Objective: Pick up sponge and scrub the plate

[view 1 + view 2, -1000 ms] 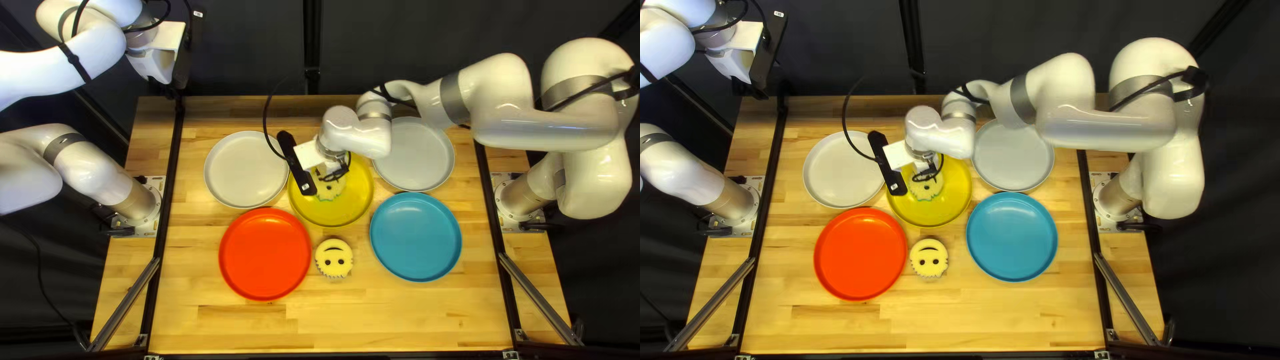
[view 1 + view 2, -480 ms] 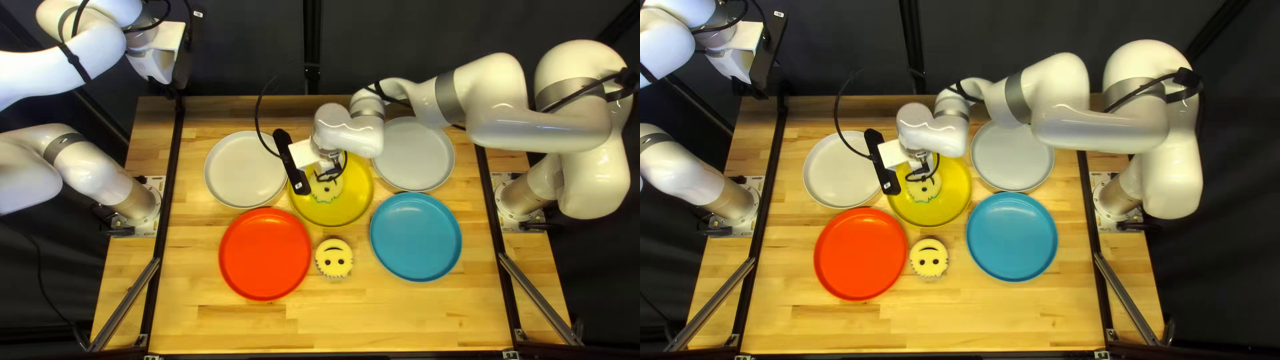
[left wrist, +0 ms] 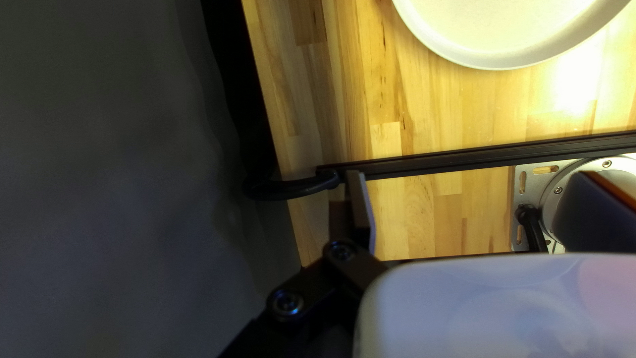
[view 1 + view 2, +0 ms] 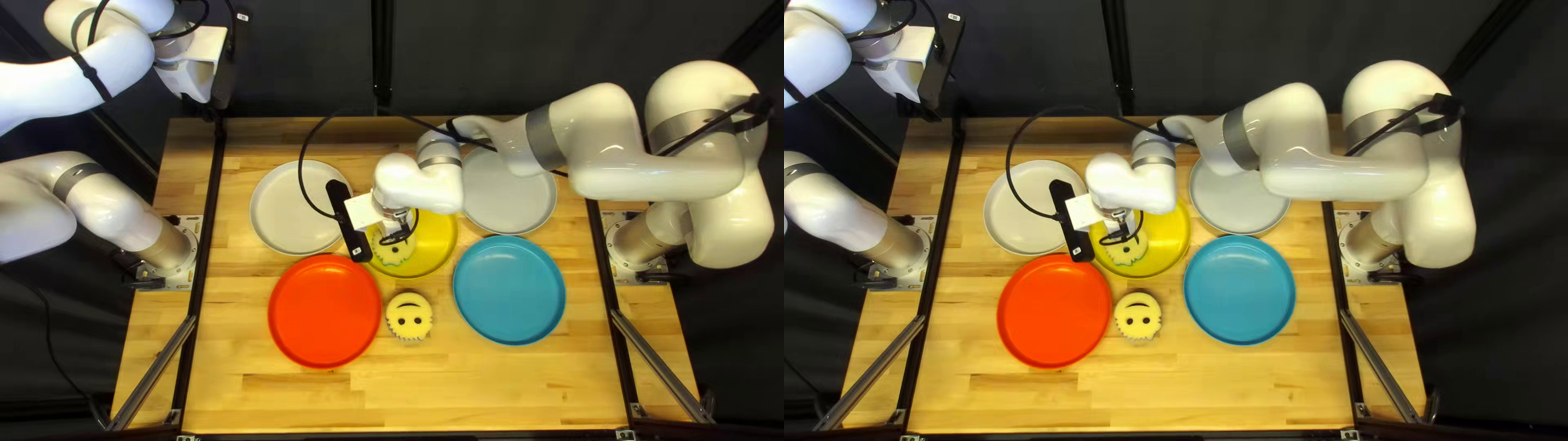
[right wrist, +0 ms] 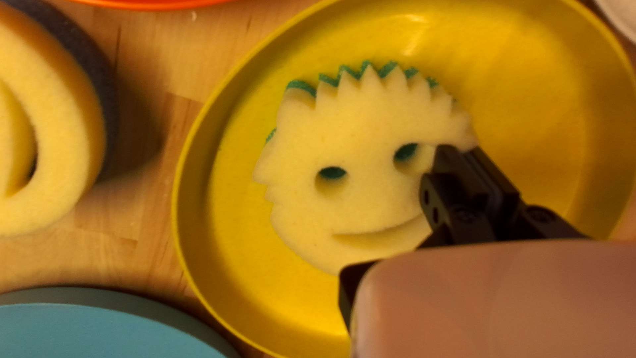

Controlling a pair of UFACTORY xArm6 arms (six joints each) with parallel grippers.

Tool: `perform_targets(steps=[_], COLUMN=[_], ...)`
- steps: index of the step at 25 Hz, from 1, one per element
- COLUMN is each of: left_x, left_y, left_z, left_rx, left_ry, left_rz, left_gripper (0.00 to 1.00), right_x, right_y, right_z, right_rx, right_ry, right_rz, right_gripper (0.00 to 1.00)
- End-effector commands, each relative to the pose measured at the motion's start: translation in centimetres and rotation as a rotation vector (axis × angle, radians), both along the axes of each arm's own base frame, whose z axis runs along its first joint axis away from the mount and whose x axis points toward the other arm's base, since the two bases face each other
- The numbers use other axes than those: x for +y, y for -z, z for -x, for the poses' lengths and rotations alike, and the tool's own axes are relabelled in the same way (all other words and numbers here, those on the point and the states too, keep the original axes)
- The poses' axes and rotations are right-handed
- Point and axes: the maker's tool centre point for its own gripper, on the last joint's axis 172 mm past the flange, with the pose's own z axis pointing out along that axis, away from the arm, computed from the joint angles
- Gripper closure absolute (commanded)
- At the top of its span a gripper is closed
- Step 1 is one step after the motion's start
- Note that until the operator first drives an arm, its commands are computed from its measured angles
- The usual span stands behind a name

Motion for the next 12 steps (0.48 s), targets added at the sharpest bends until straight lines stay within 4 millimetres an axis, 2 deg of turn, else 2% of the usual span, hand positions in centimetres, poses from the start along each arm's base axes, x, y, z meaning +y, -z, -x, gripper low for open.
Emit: perform_targets(steps=[1,4,10,12], left_x=[0.0,0.0,0.0,0.0], left_y=[0.0,0.0,0.0,0.0], left_z=[0.0,0.0,0.0,0.0], left_rx=[0.000,0.000,0.000,0.000], left_ry=[0.000,0.000,0.000,0.000], left_rz=[0.000,0.000,0.000,0.000], left_gripper=[0.00,0.00,0.00,0.00], right_x=[0.3,0.6,0.1,-0.4], right_y=[0.1,-1.0,-5.3,-5.7], right_z=[0.6,2.5,7.1,8.5], right_rx=[0.001,0.003,0.007,0.010], right_ry=[-0.005,-0.007,0.000,0.000], right_rz=[-0.006,-0.029,-0.083,-0.086], right_gripper=[1.00,1.00,1.00,1.00])
